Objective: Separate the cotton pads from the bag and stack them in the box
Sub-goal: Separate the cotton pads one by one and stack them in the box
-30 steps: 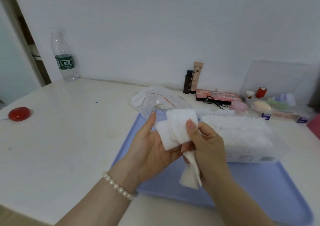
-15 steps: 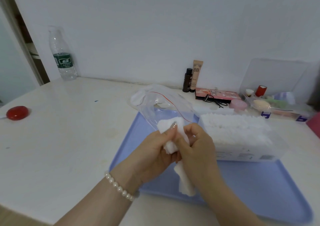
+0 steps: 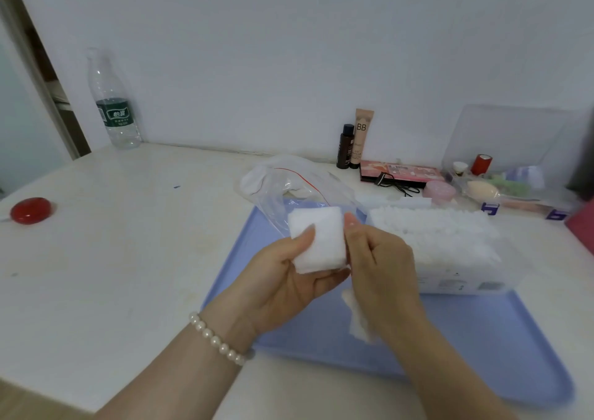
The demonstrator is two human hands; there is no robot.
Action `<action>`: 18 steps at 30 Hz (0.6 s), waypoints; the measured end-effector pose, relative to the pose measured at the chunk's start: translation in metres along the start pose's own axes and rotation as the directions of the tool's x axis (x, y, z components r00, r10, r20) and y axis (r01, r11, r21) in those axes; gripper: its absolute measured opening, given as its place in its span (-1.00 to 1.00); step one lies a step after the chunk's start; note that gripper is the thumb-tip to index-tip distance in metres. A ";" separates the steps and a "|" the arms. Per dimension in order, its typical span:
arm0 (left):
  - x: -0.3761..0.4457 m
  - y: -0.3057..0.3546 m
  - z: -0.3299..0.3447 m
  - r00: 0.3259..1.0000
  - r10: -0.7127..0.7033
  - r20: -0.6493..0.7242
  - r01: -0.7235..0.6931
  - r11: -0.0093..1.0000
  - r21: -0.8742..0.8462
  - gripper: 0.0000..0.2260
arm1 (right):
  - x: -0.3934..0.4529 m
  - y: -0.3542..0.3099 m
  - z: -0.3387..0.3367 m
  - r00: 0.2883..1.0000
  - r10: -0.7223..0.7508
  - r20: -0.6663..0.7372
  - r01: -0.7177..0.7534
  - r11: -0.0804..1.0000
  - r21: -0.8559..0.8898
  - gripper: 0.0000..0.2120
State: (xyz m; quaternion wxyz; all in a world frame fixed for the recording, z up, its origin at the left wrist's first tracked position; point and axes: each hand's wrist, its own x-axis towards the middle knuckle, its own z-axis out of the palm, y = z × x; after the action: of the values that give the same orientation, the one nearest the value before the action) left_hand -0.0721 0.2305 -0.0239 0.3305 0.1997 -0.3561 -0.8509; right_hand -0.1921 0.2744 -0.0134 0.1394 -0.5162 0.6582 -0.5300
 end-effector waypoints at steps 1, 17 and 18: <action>0.001 0.000 0.000 1.000 0.008 -0.028 -0.007 1.000 0.026 -0.63 | 0.000 -0.001 0.000 0.999 0.009 -0.033 -0.004 0.992 0.126 -0.51; -0.001 -0.008 0.004 0.999 0.018 -0.039 -0.006 0.959 0.283 -0.66 | 0.012 0.008 0.010 0.983 -0.102 -0.155 0.126 0.980 0.153 -0.78; -0.001 -0.006 0.004 0.999 0.025 -0.041 -0.013 0.967 0.255 -0.67 | 0.013 0.007 0.009 0.990 -0.072 -0.122 0.094 0.979 0.184 -0.76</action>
State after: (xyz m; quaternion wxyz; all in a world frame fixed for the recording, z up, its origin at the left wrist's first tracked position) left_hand -0.0764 0.2370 -0.0256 0.3180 0.2557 -0.4571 -0.7903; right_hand -0.1947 0.2582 -0.0186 0.1273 -0.4963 0.5898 -0.6242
